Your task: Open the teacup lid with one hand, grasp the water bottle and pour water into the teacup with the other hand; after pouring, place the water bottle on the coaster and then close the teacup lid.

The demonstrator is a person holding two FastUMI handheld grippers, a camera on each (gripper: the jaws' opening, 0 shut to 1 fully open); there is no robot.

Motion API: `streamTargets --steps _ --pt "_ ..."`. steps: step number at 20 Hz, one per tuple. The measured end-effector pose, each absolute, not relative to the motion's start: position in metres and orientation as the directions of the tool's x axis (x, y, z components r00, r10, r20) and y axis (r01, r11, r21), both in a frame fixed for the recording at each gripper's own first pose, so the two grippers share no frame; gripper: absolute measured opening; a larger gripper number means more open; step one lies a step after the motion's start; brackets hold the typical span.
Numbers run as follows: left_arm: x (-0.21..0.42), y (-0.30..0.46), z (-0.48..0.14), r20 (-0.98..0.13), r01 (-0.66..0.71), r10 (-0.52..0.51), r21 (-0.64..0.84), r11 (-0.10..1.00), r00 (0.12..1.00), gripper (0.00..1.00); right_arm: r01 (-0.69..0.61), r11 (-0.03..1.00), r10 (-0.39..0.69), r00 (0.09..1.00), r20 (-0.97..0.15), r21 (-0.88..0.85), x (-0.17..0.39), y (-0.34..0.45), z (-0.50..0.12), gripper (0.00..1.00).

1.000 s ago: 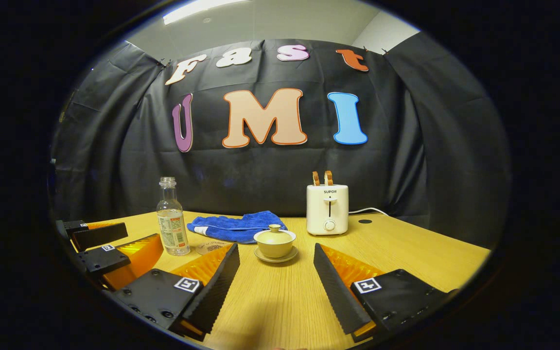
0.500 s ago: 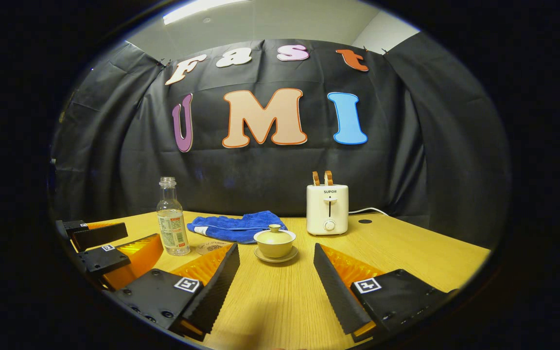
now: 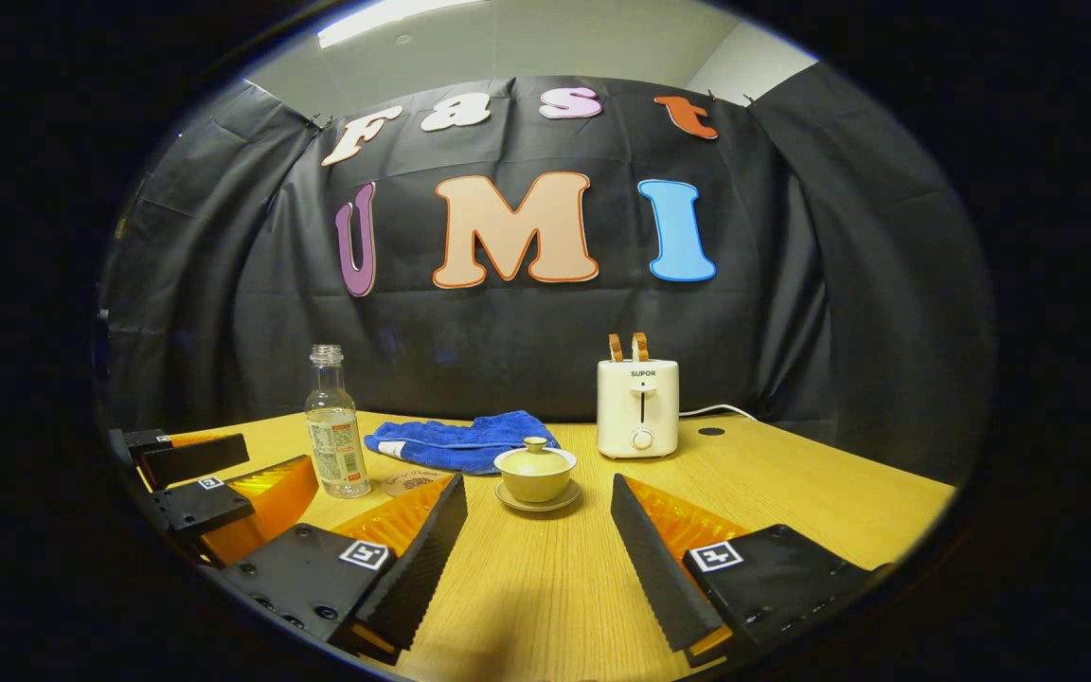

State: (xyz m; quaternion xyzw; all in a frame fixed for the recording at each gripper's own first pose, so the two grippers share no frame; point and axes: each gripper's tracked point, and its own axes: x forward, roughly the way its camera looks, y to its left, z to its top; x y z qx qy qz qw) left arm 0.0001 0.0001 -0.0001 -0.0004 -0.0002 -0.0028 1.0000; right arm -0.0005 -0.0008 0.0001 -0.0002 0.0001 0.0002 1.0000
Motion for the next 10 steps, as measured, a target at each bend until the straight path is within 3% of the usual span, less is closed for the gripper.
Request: streamTargets --steps 6,10 --pt "0.000 -0.001 0.000 0.001 0.016 -0.016 -0.001 1.000 1.000 0.95 -0.050 0.999 0.050 0.999 -0.006 0.002 0.006 0.007 -0.001 0.94" --pt "0.000 -0.005 0.000 0.001 0.042 -0.042 -0.002 0.999 0.999 0.95 -0.071 0.997 0.071 0.997 -0.029 0.000 0.044 0.001 -0.006 0.98"
